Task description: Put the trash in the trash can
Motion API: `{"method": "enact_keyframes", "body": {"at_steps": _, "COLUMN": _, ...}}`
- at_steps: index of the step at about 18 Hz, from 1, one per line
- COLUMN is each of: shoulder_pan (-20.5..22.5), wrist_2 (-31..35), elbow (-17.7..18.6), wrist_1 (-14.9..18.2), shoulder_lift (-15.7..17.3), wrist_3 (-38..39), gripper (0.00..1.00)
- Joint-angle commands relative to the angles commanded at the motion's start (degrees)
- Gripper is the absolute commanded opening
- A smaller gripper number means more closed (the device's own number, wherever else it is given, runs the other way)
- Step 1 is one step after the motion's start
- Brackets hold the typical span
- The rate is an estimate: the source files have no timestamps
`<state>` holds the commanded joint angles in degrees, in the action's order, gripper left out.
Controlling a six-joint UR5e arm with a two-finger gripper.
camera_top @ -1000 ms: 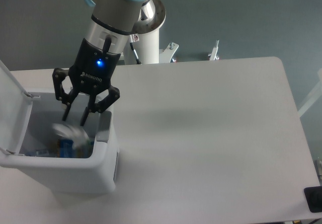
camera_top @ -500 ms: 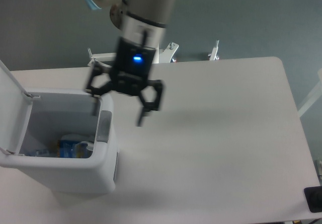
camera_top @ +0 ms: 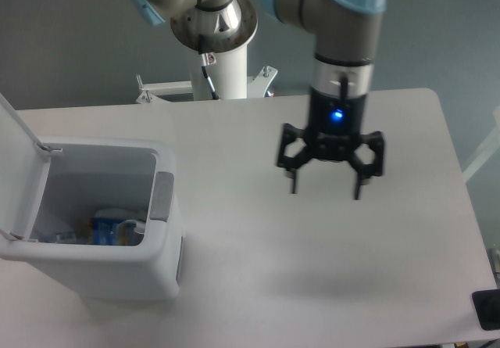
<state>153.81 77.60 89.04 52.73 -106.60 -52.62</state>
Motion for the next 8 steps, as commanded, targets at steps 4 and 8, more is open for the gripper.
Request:
{"method": "enact_keyframes", "body": {"at_steps": 4, "shoulder_pan": -0.5, "wrist_2": 8.6, "elbow": 0.1, "wrist_1": 0.7, "shoulder_lift": -2.4, "wrist_3": -7.9, "gripper": 1.0}}
{"method": "enact_keyframes", "body": {"at_steps": 8, "shoulder_pan": -0.8, "wrist_2": 9.6, "elbow": 0.3, "wrist_1": 1.1, "shoulder_lift": -2.3, "wrist_3": -10.4, "gripper": 1.0}}
